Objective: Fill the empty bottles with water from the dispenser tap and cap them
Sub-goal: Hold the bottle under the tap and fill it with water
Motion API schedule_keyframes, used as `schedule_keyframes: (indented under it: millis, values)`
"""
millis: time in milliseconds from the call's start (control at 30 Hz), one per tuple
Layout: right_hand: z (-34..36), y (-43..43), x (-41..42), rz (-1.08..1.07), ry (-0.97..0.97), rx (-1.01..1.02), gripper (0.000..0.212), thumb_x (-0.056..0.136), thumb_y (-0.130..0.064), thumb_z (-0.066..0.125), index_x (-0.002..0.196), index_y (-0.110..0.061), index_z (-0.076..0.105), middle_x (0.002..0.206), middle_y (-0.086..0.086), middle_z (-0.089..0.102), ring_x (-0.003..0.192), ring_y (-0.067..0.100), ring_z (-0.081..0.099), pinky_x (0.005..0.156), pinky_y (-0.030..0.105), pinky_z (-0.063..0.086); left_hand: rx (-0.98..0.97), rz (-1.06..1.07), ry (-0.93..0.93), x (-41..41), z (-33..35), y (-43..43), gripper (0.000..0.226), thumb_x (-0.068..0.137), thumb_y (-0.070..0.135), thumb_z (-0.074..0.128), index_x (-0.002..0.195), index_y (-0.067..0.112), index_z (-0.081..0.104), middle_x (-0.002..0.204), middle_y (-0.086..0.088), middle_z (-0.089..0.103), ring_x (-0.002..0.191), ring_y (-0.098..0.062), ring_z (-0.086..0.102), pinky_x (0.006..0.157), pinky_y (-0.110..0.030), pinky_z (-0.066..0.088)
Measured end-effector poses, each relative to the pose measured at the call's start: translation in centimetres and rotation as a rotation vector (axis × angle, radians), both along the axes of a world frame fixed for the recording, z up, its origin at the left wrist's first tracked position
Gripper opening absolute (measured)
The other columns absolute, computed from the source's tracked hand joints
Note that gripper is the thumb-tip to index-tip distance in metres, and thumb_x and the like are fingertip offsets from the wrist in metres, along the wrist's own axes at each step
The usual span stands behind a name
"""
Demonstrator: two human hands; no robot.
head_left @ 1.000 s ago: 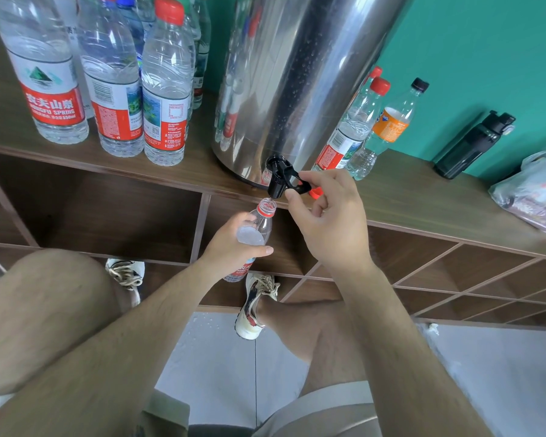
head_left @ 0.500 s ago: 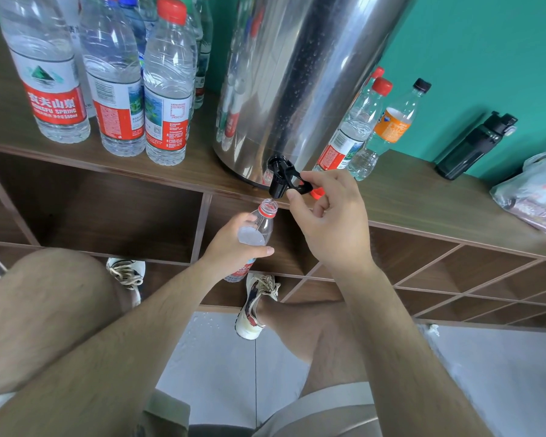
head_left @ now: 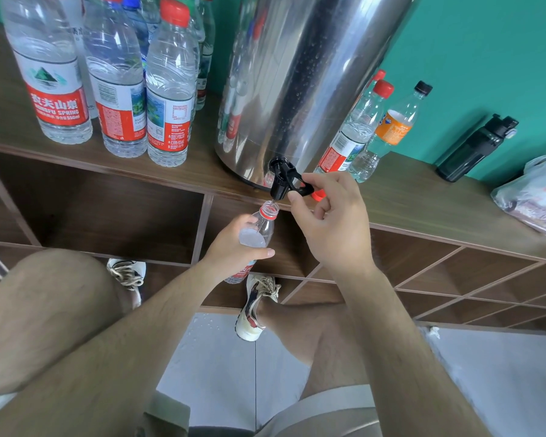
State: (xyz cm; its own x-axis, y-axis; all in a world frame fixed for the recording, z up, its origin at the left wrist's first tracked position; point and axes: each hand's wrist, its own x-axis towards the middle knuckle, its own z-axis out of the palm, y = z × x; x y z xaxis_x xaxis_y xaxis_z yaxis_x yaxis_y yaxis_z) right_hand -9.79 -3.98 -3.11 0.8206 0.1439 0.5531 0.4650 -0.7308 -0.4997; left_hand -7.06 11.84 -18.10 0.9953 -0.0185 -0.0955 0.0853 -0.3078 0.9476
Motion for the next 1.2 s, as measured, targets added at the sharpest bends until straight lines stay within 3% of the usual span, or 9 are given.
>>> schedule_keyframes:
  millis: [533, 1200]
  values:
    - [0.02, -0.01, -0.10, 0.003, 0.001, -0.001, 0.031, 0.093, -0.036, 0.071, 0.119, -0.020, 0.073, 0.107, -0.013, 0.055, 0.059, 0.009, 0.052, 0.065, 0.019, 0.045, 0.008, 0.006, -0.001, 0.01, -0.17, -0.07, 0.078, 0.077, 0.040, 0.088, 0.140, 0.034, 0.042, 0.127, 0.016, 0.051, 0.115, -0.011, 0.054, 0.095, -0.029, 0.045]
    - [0.15, -0.02, -0.18, 0.002, 0.026, 0.001, 0.028, 0.095, -0.032, 0.073, 0.120, -0.020, 0.072, 0.109, -0.012, 0.055, 0.059, 0.011, 0.052, 0.065, 0.016, 0.044, 0.015, 0.009, 0.025, 0.30, -0.76, 0.03, 0.078, 0.075, 0.043, 0.088, 0.138, 0.037, 0.042, 0.131, 0.013, 0.053, 0.117, -0.014, 0.055, 0.103, -0.039, 0.049]
